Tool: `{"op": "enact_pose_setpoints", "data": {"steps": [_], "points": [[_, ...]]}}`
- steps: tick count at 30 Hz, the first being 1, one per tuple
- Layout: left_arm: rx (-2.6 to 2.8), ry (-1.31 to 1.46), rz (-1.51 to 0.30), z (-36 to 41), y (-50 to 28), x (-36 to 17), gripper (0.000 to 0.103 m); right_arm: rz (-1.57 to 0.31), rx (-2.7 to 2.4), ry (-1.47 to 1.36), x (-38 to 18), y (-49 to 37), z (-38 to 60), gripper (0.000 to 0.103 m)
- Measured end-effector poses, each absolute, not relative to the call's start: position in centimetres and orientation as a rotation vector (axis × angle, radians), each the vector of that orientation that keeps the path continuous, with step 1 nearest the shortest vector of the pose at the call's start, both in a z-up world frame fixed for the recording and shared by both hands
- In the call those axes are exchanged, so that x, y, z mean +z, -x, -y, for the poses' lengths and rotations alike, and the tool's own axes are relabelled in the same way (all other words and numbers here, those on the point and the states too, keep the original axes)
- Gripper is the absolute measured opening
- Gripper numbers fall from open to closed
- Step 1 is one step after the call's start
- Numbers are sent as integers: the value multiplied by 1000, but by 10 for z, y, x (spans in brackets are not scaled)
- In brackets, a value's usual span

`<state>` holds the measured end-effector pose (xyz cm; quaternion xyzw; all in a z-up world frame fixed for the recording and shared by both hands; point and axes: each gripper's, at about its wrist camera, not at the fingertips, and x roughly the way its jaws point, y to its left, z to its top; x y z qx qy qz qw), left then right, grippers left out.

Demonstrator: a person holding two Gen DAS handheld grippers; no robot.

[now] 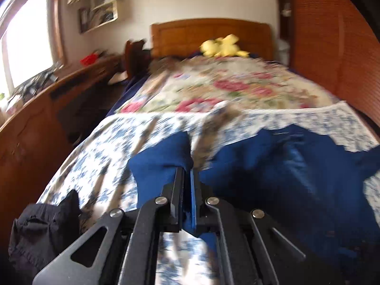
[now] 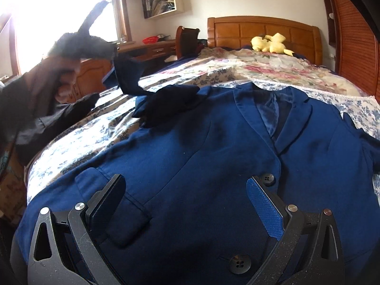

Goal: Fold large clothes
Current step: 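Lift the sleeve with the left gripper, lay it across the blazer front, open, then grasp the blazer side edge near the right gripper with the right gripper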

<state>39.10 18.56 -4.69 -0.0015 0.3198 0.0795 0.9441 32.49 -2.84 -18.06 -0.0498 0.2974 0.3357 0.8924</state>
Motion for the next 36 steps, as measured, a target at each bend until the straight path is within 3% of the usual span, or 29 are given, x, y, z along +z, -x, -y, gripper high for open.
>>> {"op": "enact_pose_setpoints", "data": {"steps": [13, 18, 22, 36], "points": [[14, -52, -652, -106, -322, -48, 4, -610, 677, 96, -180, -325, 31, 103], [-31, -28, -677, -106, -288, -65, 9, -607, 670, 109, -180, -324, 29, 103], [-23, -17, -667, -110, -259, -75, 25, -605, 657, 127, -181, -324, 26, 103], [66, 36, -608, -139, -160, -89, 29, -597, 624, 156, -183, -320, 24, 103]]}}
